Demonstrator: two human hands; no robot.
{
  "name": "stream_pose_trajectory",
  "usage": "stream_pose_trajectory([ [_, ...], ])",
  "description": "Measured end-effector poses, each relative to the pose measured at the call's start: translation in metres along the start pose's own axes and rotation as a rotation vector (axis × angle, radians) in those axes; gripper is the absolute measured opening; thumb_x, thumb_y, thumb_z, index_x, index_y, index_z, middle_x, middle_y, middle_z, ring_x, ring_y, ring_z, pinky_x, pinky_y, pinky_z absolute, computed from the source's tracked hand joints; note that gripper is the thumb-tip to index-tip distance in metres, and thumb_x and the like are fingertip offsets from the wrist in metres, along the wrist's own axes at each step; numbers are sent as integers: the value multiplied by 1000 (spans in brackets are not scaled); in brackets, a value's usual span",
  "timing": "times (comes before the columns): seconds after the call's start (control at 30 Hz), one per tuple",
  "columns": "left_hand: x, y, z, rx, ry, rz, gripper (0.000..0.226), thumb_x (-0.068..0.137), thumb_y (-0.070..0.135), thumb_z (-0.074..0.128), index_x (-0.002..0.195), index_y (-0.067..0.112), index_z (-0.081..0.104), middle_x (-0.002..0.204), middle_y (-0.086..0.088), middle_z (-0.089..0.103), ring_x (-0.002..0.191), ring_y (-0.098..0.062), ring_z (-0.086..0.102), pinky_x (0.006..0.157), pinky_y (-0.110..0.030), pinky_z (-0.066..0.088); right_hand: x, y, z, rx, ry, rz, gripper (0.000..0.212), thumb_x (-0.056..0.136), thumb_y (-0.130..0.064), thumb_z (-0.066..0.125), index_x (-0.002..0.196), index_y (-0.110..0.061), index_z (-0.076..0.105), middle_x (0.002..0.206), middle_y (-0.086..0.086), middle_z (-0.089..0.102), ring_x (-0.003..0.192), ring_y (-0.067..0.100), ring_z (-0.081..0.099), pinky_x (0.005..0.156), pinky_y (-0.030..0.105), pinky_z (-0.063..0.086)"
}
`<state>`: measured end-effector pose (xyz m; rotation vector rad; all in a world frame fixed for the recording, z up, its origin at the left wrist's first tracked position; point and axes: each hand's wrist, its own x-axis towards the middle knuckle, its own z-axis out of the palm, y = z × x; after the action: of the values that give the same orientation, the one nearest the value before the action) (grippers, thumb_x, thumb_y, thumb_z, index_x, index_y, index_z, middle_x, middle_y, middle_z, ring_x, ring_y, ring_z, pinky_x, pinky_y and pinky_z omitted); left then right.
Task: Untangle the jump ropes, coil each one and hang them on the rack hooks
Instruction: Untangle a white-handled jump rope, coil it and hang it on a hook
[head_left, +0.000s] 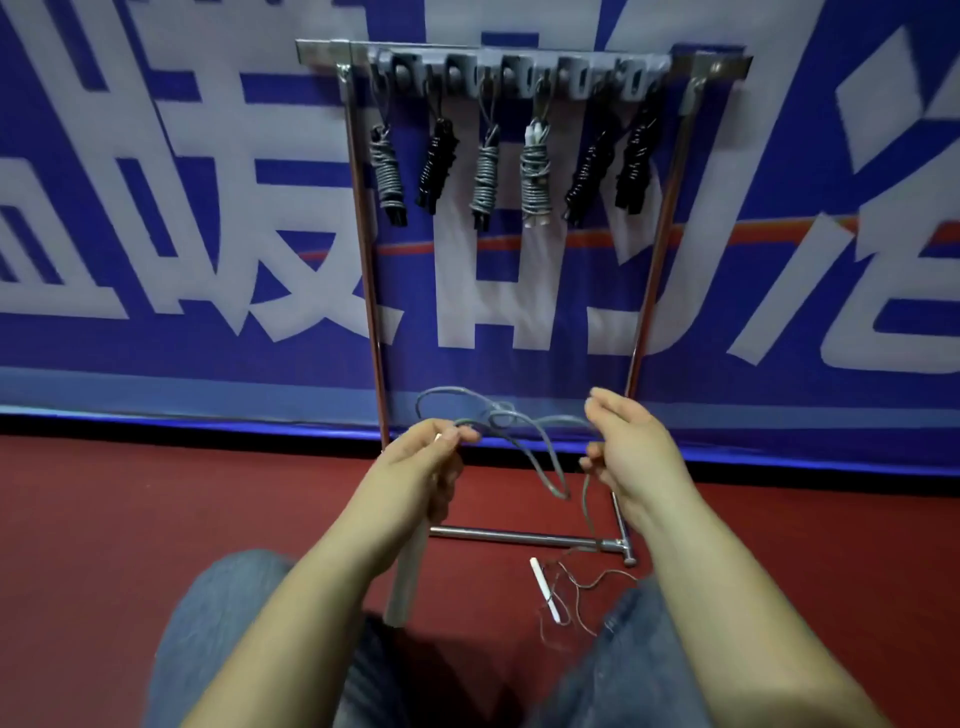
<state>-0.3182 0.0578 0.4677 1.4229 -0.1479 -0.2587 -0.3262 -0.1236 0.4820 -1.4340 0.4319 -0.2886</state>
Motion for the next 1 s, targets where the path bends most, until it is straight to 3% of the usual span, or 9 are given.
stream_pose_trajectory([
  [0.07,-8,9,8,132,-10,40,23,99,20,42,89,18,62,56,5,36,41,-6,25,42,-18,17,-16,-11,-2,-72,-35,-108,35,95,-18,50,130,-21,47,127,0,54,54,3,44,51,19,44],
  [0.17,-20,24,19,299,-46,141,22,97,27,45,86,23,64,55,8,37,44,-5,28,41,-15,23,-47,-29,7,-149,-294,-336,20,96,-16,48,110,-29,54,115,-6,63,46,-5,49,45,19,39],
  [0.27,-33,42,26,234,-109,183,21,98,21,44,85,13,59,52,7,35,44,-6,26,41,-17,21,-66,-32,12,-320,-451,-420,16,97,-19,46,99,-29,59,70,-27,62,47,-10,50,53,15,38],
  [0.33,-41,53,29,92,-106,197,25,98,17,41,82,11,58,49,6,35,41,-6,25,41,-18,17,-72,-28,10,-438,-465,-433,18,97,-24,45,85,-22,59,50,-17,54,44,-3,46,54,18,39],
  [0.6,-53,75,21,-364,-9,185,27,98,20,36,89,13,61,49,6,37,36,-3,23,34,-13,21,-57,-3,-8,-893,-248,-423,28,97,-27,42,71,-27,53,60,-10,51,57,2,46,61,25,35],
  [0.7,-49,70,19,-301,42,176,25,97,17,39,83,14,60,50,4,39,34,-4,24,35,-13,20,-59,-6,-7,-608,-238,-303,33,99,-22,39,71,-18,57,55,-4,53,43,3,44,53,22,34],
  [0.83,-41,47,19,73,99,58,26,94,25,51,80,9,65,56,0,62,31,-6,26,36,-15,20,-71,-26,6,209,-314,49,37,100,-24,38,68,-8,49,42,-1,39,29,6,23,33,16,20],
  [0.93,-51,23,31,363,28,65,39,89,43,57,78,10,73,64,3,69,44,-4,46,48,-18,35,-77,-38,11,612,-402,259,38,98,-30,39,66,-11,46,43,-3,35,27,4,22,29,15,18],
  [1.0,-60,18,39,310,-101,-10,44,91,44,53,73,8,70,68,-7,70,39,-3,43,42,-16,32,-75,-43,10,699,-374,256,38,98,-31,38,66,-12,45,44,-5,34,27,4,22,29,15,18],
])
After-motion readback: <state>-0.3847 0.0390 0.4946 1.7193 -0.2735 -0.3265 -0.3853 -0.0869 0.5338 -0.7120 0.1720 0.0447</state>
